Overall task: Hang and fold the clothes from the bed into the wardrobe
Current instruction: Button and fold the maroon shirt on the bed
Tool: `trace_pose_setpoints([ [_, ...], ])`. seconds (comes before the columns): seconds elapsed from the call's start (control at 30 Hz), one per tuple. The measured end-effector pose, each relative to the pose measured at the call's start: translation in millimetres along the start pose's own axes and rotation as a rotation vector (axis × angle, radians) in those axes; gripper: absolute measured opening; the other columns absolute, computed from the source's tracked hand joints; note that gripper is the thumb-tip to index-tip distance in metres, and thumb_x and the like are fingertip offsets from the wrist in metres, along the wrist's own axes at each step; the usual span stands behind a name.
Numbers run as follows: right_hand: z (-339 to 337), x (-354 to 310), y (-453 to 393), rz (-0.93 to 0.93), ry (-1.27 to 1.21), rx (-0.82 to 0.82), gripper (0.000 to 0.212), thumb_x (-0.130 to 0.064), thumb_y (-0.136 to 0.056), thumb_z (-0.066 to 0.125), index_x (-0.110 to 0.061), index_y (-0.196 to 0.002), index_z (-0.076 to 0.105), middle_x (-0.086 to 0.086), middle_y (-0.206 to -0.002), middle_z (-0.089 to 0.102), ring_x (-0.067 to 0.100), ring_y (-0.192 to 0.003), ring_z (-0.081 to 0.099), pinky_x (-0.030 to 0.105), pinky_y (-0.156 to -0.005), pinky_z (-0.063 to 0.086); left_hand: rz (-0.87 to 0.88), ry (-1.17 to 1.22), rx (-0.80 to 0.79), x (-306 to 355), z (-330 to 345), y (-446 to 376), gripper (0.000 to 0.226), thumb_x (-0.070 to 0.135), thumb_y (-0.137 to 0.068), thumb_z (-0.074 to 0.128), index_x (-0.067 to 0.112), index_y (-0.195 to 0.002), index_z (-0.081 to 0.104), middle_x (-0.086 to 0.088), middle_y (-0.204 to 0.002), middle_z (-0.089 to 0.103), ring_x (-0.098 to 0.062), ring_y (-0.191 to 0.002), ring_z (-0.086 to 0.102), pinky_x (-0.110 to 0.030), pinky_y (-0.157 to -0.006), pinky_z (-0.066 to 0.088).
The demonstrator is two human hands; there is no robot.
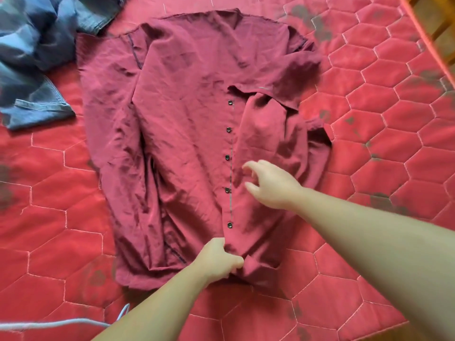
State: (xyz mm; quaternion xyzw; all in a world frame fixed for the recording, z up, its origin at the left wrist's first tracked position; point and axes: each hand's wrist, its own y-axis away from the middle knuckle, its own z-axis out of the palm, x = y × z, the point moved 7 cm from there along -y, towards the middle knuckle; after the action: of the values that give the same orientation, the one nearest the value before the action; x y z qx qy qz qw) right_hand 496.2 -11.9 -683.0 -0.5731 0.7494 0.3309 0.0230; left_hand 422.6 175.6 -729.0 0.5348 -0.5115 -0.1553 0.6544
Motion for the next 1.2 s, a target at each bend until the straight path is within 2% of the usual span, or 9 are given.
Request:
trace_pose_setpoints([
  [0.2,-8.2,40.0,14.1,0.097,0.076,-0.019,0.046,-0.031,-0.089,0.050,-0.028,-0.135,0.043,0.002,-0.119,0.049,0.028,-0.108,0.057,0.042,-0.089,0.048,0.016,-0.006,0.162,7.2,-24.7,-10.1,0.011,0.022,-0.075,0.072,0.016,-0.078,0.063,0.011,-0.050,0.054,-0.013,-0.056,0.055,-0.030,-0.062,0.053],
  [0.3,-19.2,45.8,7.8,0.160,0.049,-0.008,0.046,-0.033,-0.089,0.050,-0.029,-0.134,0.042,-0.001,-0.117,0.050,0.027,-0.106,0.057,0.041,-0.089,0.048,0.040,-0.135,0.182,20.3,-37.4,-14.6,0.015,0.026,-0.076,0.071,0.025,-0.077,0.057,0.011,-0.066,0.061,-0.011,-0.065,0.058,-0.028,-0.071,0.049],
  [0.57,-79.9,85.6,-53.2,0.480,-0.459,0.426,0.021,-0.020,-0.087,0.058,-0.015,-0.106,0.066,0.003,-0.100,0.068,0.024,-0.102,0.060,0.025,-0.081,0.038,0.256,-0.475,0.301,103.1,-65.8,-45.6,0.025,0.031,-0.078,0.055,0.033,-0.104,0.052,0.010,-0.093,0.063,-0.017,-0.092,0.059,-0.033,-0.082,0.048],
  [0.67,-102.8,87.3,-85.4,0.383,-0.418,0.417,0.032,-0.018,-0.087,0.058,-0.019,-0.119,0.061,0.001,-0.101,0.064,0.025,-0.104,0.060,0.028,-0.086,0.041,0.390,-0.670,0.388,145.6,-70.0,-62.5,0.038,0.032,-0.083,0.055,0.033,-0.121,0.050,0.008,-0.115,0.054,-0.019,-0.109,0.052,-0.035,-0.091,0.044],
  [0.87,-127.6,101.6,-134.1,0.185,0.300,0.176,0.076,-0.022,-0.086,0.058,-0.032,-0.149,0.017,0.001,-0.150,0.024,0.033,-0.101,0.061,0.038,-0.072,0.046,0.428,-1.066,0.537,202.8,-98.8,-112.1,0.062,0.051,-0.088,0.047,0.037,-0.146,0.032,0.003,-0.157,0.025,-0.024,-0.143,0.022,-0.041,-0.114,0.022],
  [0.97,-138.5,113.6,-154.0,0.110,0.393,0.233,0.040,-0.024,-0.090,0.050,-0.023,-0.130,0.044,0.003,-0.130,0.046,0.037,-0.092,0.064,0.040,-0.071,0.050,0.495,-1.090,0.578,228.2,-116.2,-135.0,0.065,0.060,-0.083,0.033,0.034,-0.141,0.046,-0.002,-0.157,0.031,-0.030,-0.146,0.024,-0.051,-0.116,0.016],
  [1.03,-155.6,110.3,-168.9,0.034,0.401,0.302,0.020,-0.025,-0.092,0.047,-0.019,-0.110,0.055,0.002,-0.114,0.054,0.039,-0.086,0.064,0.040,-0.069,0.050,0.507,-1.107,0.588,243.9,-129.0,-149.2,0.073,0.066,-0.080,0.020,0.039,-0.146,0.038,0.000,-0.161,0.021,-0.028,-0.148,0.017,-0.052,-0.118,0.009],
  [1.1,-179.4,105.5,-184.4,-0.016,0.383,0.342,0.018,-0.026,-0.091,0.048,-0.018,-0.103,0.059,0.002,-0.106,0.058,0.039,-0.088,0.063,0.039,-0.070,0.050,0.495,-1.131,0.578,245.9,-140.5,-164.4,0.076,0.070,-0.080,0.012,0.045,-0.151,0.018,0.005,-0.164,0.004,-0.024,-0.151,0.003,-0.050,-0.120,-0.002],
  [1.2,-221.7,86.1,-219.3,-0.123,0.441,0.374,0.016,-0.024,-0.087,0.049,-0.017,-0.095,0.060,0.007,-0.102,0.063,0.037,-0.092,0.062,0.039,-0.071,0.047,0.548,-1.145,0.598,241.9,-145.3,-172.5,0.069,0.069,-0.086,0.027,0.043,-0.150,0.022,0.002,-0.162,0.016,-0.026,-0.150,0.013,-0.052,-0.118,0.006],
])
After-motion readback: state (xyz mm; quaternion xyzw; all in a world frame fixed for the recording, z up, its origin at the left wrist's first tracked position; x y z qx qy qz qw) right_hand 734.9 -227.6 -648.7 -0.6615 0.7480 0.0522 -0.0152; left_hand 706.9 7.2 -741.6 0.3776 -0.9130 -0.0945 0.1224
